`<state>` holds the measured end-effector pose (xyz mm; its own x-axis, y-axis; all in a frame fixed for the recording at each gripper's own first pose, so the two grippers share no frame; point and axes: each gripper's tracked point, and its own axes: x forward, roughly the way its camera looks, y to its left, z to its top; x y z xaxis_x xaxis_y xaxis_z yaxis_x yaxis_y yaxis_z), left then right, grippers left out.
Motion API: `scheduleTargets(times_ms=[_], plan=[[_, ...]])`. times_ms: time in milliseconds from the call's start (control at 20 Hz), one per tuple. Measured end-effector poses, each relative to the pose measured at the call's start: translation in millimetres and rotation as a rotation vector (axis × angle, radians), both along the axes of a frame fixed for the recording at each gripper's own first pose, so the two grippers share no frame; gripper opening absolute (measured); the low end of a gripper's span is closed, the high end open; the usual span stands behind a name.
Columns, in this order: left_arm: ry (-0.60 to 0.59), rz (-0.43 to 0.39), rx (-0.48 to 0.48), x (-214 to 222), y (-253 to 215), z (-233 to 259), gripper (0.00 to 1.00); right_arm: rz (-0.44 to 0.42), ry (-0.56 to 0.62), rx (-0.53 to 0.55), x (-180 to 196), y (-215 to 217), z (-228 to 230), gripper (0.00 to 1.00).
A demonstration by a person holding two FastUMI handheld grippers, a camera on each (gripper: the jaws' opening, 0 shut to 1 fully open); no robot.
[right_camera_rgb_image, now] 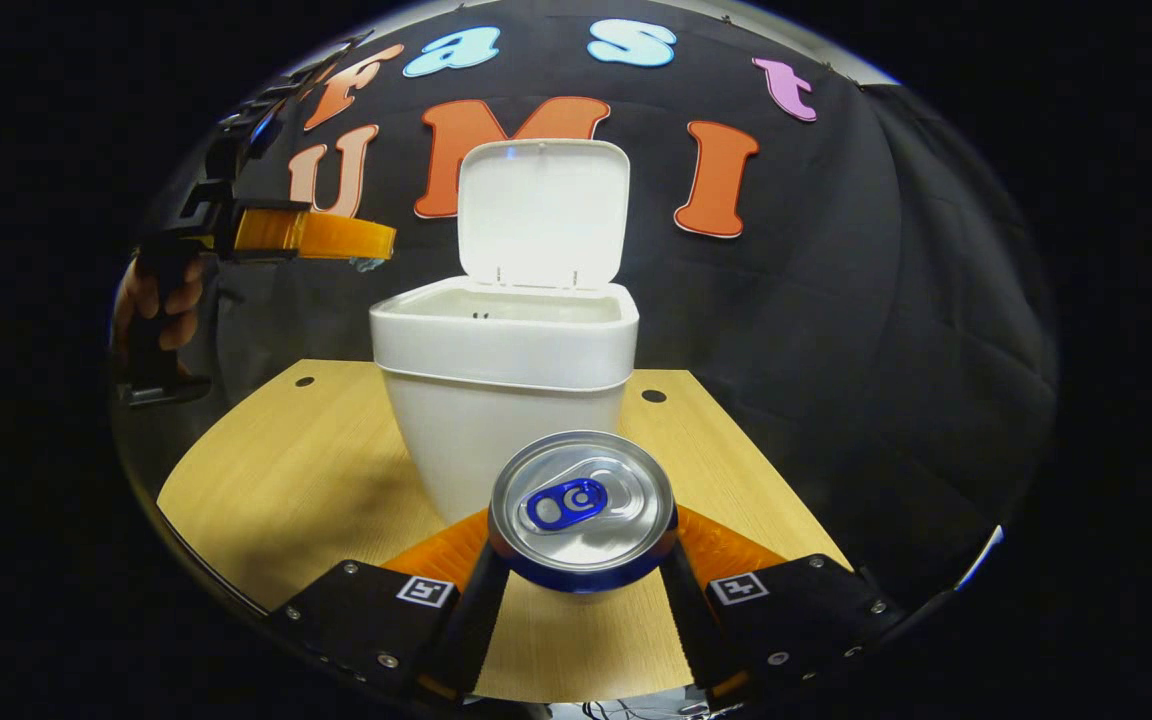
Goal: Press the lid of the desktop garbage bin to open it, pick up the crumpled paper on the desktop and throw it into the bin, then pick up the pop can on the desktop and drop it into the bin, and finally close the garbage bin lid.
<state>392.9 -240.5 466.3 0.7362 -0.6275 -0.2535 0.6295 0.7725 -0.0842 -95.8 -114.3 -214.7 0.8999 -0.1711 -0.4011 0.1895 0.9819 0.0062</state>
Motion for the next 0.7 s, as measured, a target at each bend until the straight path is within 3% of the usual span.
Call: scheduleTargets(times_ms=[700], plan=[[0.056,-0.017,0.044,1.0,-32.9,-35.4,0.28,-0.002,-0.061,-0.01,17.4,-31.1,39.2,0.78]])
